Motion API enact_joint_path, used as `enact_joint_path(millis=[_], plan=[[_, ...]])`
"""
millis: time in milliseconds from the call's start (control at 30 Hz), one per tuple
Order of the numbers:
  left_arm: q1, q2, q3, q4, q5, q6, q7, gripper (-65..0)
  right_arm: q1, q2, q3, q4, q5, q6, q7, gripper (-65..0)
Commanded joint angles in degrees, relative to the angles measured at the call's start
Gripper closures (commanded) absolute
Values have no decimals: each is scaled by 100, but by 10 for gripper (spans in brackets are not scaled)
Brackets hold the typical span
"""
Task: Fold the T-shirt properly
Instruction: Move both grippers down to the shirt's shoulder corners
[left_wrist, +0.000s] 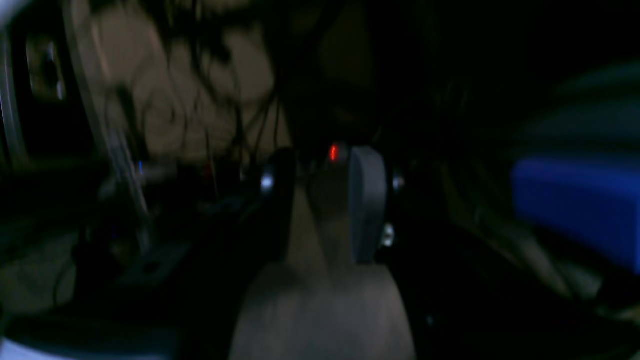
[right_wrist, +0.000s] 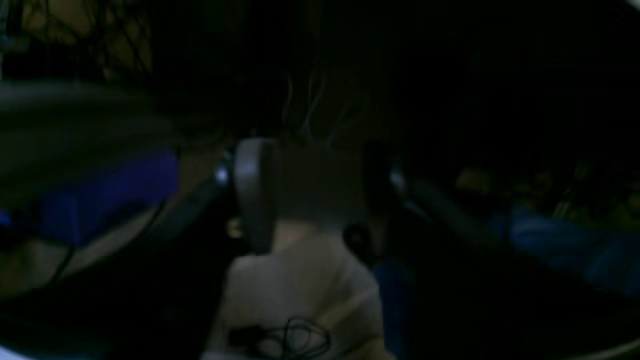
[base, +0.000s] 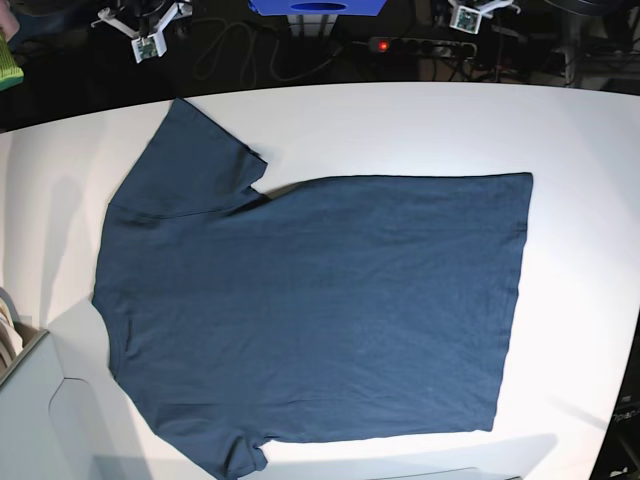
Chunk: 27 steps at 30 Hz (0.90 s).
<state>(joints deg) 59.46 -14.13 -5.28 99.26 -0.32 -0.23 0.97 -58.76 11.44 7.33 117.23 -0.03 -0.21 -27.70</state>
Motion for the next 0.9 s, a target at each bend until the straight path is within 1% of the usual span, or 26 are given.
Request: enact_joint_path(millis=[0, 67, 133, 300, 400, 533, 600, 667, 733, 867], plan=[[159, -33, -118, 223, -8, 45, -58, -188, -71, 38, 62, 194, -10, 34, 67, -331], [159, -33, -268, 513, -17, 45, -58, -189, 43, 38, 89, 317, -10, 34, 67, -356], [124, -33, -391, 724, -175, 36, -58, -189, 166, 38, 89, 334, -10, 34, 67, -363], [-78, -86, -830, 1085, -1168, 19, -58, -190, 580, 21, 71, 334, -10, 34, -126, -364], [-324, -253, -1059, 1085, -1687, 19, -58, -190, 834, 3, 62, 334, -10, 34, -241, -364], [-606, -376, -1296, 1049, -2241, 19, -49, -190, 1089, 3, 62, 325, -10, 34, -241, -369], [-764, -402, -1455, 1049, -2452, 19, -49, -206, 1239, 3, 62, 317, -10, 34, -241, -370], [-984, -420, -1560, 988, -2584, 19, -31, -239, 1388, 12, 62, 246, -10, 34, -241, -370], [-1247, -420, -1639, 821, -2672, 19, 250, -269, 1547, 12, 62, 150, -10, 34, -241, -370], [-2056, -297, -1991, 522, -2733, 19, 1164, -308, 1678, 12, 62, 114, -10, 34, -241, -370]])
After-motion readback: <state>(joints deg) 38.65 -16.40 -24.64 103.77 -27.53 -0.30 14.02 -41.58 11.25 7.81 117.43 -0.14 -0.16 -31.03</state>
